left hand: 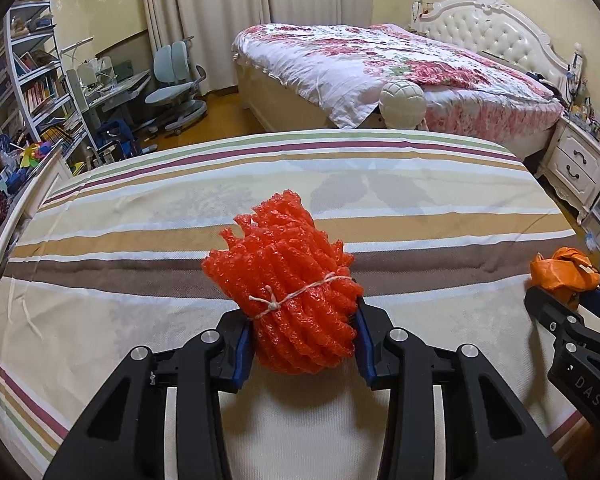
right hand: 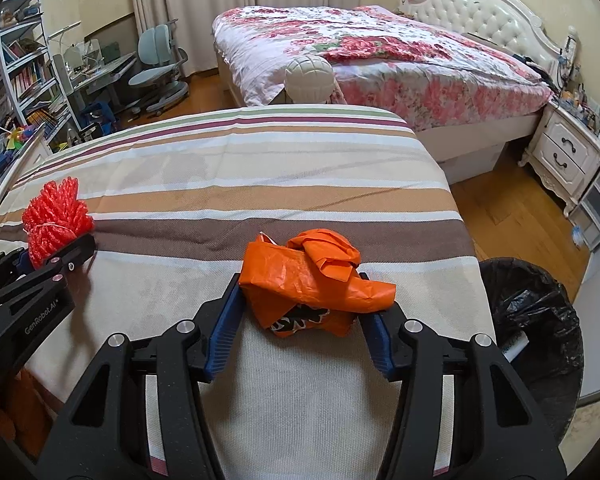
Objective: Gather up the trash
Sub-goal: 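Carry the orange-red net and orange bag over the black bin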
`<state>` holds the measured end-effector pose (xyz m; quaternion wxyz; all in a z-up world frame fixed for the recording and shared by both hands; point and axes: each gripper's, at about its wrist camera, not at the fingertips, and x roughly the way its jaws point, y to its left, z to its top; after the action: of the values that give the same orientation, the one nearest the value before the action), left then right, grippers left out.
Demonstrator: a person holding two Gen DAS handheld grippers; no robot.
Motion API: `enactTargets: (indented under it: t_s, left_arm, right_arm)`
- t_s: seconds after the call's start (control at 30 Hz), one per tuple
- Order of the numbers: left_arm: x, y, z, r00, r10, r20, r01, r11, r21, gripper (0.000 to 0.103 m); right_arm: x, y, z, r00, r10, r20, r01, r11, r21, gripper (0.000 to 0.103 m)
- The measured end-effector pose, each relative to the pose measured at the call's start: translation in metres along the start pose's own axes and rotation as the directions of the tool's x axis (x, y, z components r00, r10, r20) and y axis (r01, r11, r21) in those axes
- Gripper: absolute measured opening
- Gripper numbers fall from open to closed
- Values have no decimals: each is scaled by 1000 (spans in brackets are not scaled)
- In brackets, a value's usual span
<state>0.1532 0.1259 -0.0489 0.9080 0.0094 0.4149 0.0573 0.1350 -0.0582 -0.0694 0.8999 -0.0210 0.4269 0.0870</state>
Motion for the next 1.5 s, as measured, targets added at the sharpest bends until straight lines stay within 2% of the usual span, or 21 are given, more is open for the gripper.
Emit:
enactTargets:
  t_s: [0.6,1.1,1.5]
  left_arm:
    - [-49,-53,-37,994,-97,47,93,992,81,41]
    - [-82,-115,-54,978,-193,83,177,969,170,41]
    - [-90,-182,-59,957,-273,101,240,937,255,41]
  right_arm:
    - [-55,-33,-53,998,-37,49,35,999,32,53]
    - [-97,-109,-92,983,-163,81,148,975,165,53]
    - [-110,-165,-104,966,-246,83,218,941,260,54]
